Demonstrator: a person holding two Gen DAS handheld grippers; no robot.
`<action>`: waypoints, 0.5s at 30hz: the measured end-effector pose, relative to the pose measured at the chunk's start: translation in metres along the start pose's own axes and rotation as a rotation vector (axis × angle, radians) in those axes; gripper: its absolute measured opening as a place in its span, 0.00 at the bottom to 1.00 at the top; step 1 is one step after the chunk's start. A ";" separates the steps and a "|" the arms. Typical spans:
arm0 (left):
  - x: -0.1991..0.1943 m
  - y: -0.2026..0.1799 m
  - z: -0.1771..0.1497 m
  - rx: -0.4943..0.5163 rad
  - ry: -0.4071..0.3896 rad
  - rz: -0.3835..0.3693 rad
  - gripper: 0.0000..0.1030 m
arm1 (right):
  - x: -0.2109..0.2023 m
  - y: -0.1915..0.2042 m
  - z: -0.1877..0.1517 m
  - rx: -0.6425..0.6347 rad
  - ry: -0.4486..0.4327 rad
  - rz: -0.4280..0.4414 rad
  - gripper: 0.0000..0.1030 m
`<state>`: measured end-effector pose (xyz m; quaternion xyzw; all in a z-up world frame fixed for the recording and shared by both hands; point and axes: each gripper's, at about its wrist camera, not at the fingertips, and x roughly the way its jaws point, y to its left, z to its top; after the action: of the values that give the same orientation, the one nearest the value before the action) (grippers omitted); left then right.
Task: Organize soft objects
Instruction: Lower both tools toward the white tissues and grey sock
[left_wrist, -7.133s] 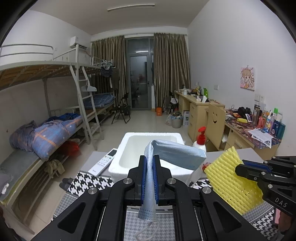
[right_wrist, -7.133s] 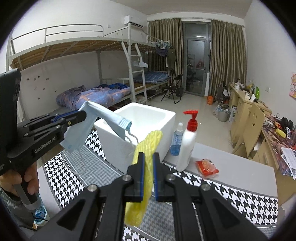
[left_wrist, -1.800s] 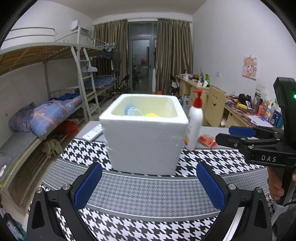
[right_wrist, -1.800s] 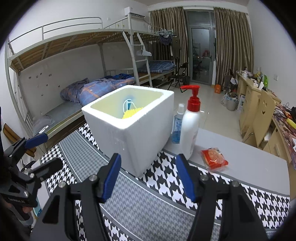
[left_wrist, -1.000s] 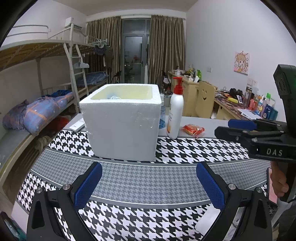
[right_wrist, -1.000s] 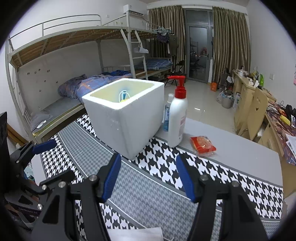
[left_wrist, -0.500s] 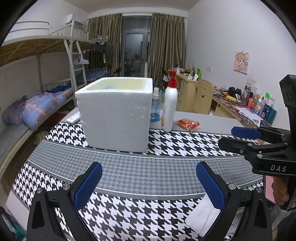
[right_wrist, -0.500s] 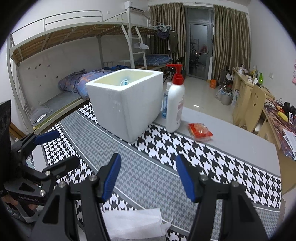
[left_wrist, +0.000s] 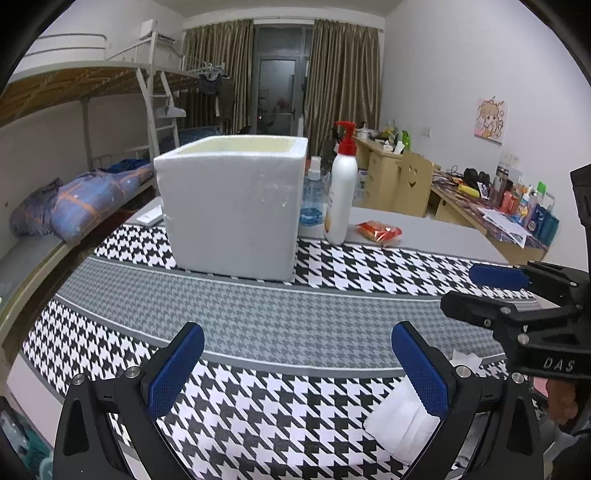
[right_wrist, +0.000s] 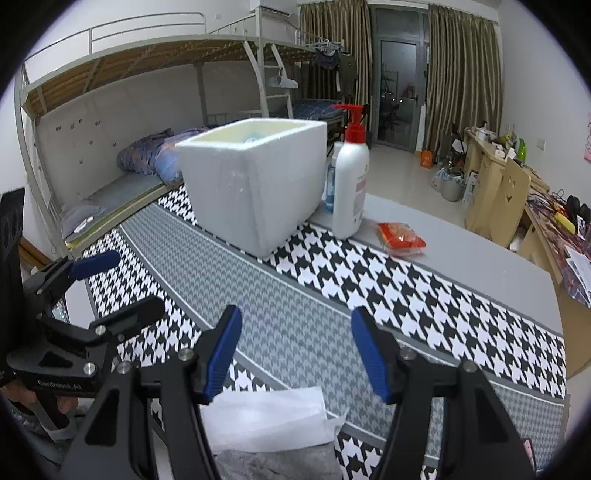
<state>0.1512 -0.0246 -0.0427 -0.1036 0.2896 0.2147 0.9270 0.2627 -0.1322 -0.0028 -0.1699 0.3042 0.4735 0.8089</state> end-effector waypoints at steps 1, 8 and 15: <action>0.000 -0.001 -0.001 0.000 0.002 0.002 0.99 | 0.000 0.002 -0.002 -0.009 0.002 0.002 0.64; 0.001 -0.007 -0.011 -0.009 0.017 0.023 0.99 | 0.000 0.008 -0.014 -0.066 -0.003 0.023 0.64; 0.005 -0.009 -0.016 -0.024 0.034 0.053 0.99 | 0.002 0.010 -0.023 -0.117 0.001 0.063 0.64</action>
<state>0.1511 -0.0363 -0.0578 -0.1107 0.3052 0.2409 0.9146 0.2474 -0.1388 -0.0213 -0.2072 0.2816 0.5157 0.7822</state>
